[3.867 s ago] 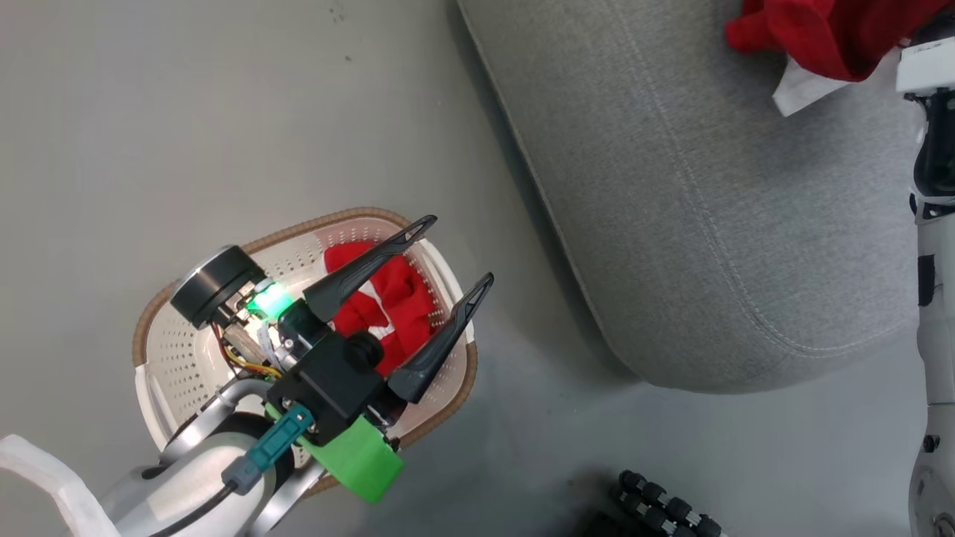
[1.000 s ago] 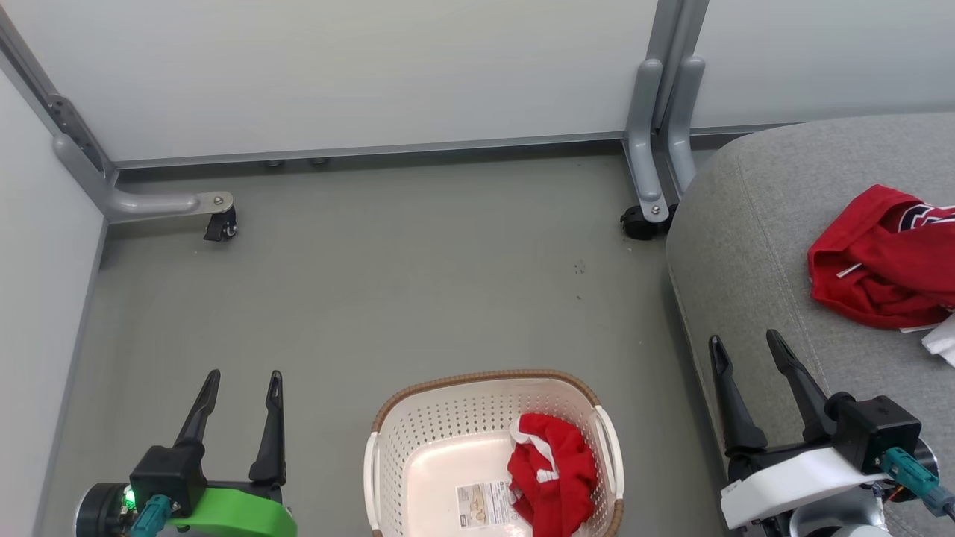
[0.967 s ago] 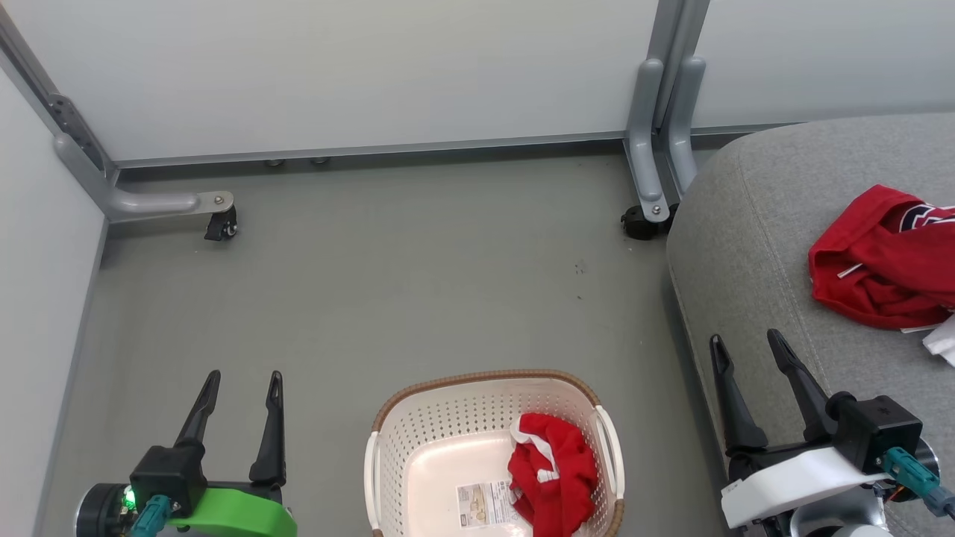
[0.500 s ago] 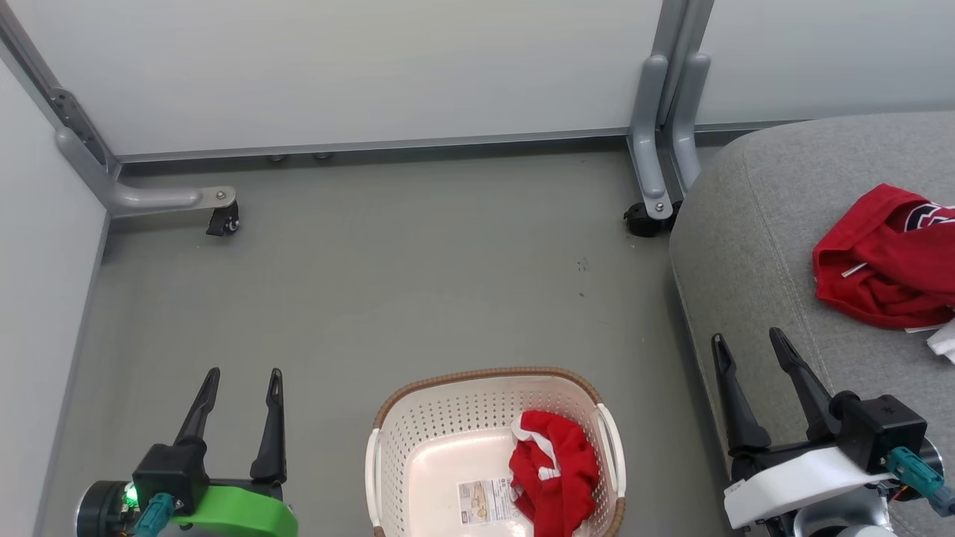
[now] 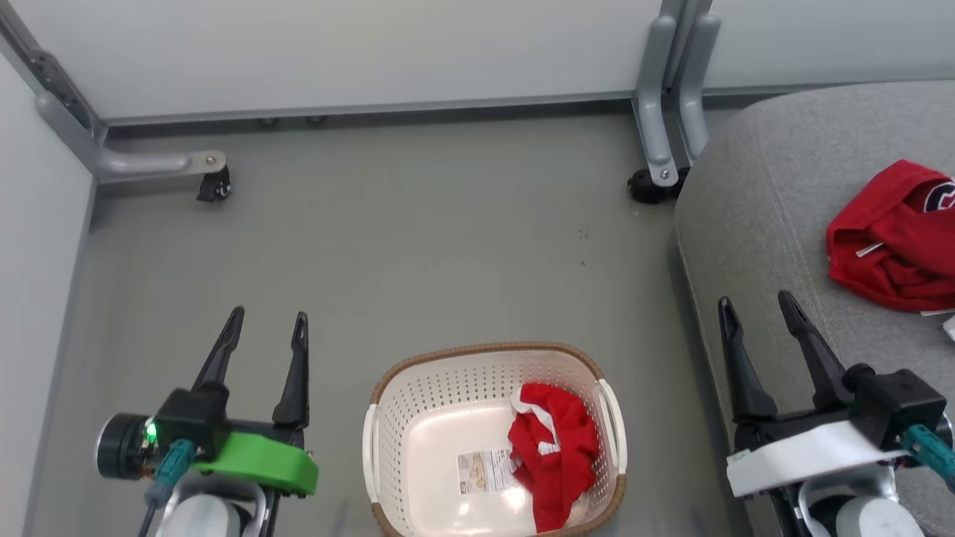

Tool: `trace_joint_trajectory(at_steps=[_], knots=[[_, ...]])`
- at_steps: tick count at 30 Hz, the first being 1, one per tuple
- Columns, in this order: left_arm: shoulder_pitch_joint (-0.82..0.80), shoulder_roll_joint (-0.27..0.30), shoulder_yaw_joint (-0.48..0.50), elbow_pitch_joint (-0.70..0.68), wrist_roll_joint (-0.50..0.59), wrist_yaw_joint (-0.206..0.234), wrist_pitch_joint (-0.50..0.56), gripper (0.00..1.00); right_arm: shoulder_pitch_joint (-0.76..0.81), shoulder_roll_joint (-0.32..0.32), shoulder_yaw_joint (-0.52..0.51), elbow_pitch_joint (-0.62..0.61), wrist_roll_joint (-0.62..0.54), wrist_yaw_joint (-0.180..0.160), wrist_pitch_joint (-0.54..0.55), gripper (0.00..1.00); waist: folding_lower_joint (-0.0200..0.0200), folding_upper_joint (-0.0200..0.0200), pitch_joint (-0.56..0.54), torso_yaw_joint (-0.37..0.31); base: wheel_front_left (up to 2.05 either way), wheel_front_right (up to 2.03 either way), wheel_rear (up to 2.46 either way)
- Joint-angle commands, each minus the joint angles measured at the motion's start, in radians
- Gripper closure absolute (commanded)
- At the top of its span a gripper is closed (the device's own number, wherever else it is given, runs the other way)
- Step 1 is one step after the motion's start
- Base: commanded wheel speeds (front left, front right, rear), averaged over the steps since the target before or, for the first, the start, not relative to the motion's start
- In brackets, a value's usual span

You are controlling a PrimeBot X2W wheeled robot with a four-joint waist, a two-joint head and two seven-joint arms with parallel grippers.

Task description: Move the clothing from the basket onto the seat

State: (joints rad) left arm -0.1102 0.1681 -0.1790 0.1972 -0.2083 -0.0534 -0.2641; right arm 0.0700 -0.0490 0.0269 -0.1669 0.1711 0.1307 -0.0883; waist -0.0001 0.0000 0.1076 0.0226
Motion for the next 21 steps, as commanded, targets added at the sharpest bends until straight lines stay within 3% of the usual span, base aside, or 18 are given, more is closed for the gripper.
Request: trace_joint_trajectory(at_steps=[1, 9, 21], knots=[[-0.038, -0.008, -0.012, 0.012, 0.013, -0.012, 0.0, 0.0, -0.03, -0.003, 0.003, -0.011, -0.001, 0.0, -0.01, 0.0, 0.0001, 0.0, 0.083, -0.005, 0.0, 0.0, 0.0], [-0.22, -0.05, -0.138, 0.137, 0.049, -0.061, -0.001, 0.0, -0.152, -0.002, 0.016, -0.055, -0.001, 0.0, -0.044, 0.0, 0.0001, 0.0, 0.281, -0.036, 0.0, 0.0, 0.0], [-0.48, -0.097, -0.415, 0.409, 0.022, -0.078, -0.001, 0.0, -0.305, -0.002, 0.022, -0.122, -0.033, 0.0, -0.076, 0.0, 0.0001, 0.0, 0.546, -0.12, 0.0, 0.0, 0.0]])
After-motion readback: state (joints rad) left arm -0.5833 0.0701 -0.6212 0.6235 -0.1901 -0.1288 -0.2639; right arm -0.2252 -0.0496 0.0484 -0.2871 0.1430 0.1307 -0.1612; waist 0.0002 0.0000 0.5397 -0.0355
